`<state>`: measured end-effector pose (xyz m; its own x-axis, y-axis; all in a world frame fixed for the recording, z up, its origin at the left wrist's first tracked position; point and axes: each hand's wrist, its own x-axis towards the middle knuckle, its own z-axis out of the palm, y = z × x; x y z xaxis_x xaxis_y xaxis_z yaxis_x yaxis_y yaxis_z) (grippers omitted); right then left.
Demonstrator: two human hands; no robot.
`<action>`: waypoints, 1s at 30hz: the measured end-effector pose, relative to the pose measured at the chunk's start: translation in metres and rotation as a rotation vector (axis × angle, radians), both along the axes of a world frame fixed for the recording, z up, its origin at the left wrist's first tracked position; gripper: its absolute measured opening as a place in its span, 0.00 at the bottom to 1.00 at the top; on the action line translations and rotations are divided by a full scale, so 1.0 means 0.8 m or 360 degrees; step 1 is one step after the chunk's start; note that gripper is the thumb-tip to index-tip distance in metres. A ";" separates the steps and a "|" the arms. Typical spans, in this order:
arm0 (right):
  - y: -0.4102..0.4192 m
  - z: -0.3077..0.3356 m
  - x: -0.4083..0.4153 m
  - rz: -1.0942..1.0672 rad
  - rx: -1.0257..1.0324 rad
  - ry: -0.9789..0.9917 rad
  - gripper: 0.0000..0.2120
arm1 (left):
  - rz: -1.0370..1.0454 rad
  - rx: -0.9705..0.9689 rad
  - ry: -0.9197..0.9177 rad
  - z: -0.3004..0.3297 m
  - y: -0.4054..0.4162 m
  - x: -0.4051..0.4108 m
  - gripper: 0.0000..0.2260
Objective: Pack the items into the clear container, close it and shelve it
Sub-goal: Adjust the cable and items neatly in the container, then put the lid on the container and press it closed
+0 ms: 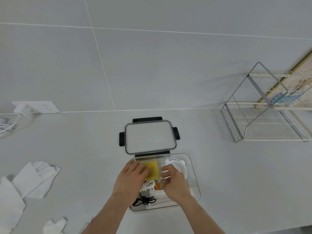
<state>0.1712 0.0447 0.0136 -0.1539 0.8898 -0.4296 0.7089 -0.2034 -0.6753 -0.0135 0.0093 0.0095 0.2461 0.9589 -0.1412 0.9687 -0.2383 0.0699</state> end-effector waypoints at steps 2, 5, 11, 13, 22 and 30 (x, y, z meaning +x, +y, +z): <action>0.001 -0.002 -0.006 0.0010 -0.0066 0.0056 0.19 | 0.0063 -0.0010 0.0044 -0.001 0.002 0.003 0.28; -0.001 -0.008 -0.011 -0.0007 -0.0141 0.0123 0.22 | 0.0100 -0.0023 0.0099 0.000 0.006 0.005 0.24; -0.004 -0.014 -0.013 0.0118 -0.0169 0.0156 0.23 | 0.0073 -0.0049 0.0100 0.004 0.011 -0.001 0.19; -0.006 -0.011 -0.010 0.0118 -0.0135 0.0167 0.22 | 0.0087 -0.0045 0.0055 0.007 0.012 -0.002 0.18; 0.077 0.042 0.016 -0.0351 0.0456 0.0076 0.10 | 0.0946 0.0476 -0.0903 0.047 0.065 -0.037 0.08; 0.186 0.041 0.046 -0.0434 0.0180 0.0060 0.07 | 0.1709 0.0119 -0.1224 0.015 0.139 -0.096 0.14</action>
<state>0.2076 0.1936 0.0467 0.0832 0.9425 -0.3238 0.6126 -0.3046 -0.7293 -0.0903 0.1202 0.0212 -0.6426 0.7253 -0.2468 0.3965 0.5905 0.7029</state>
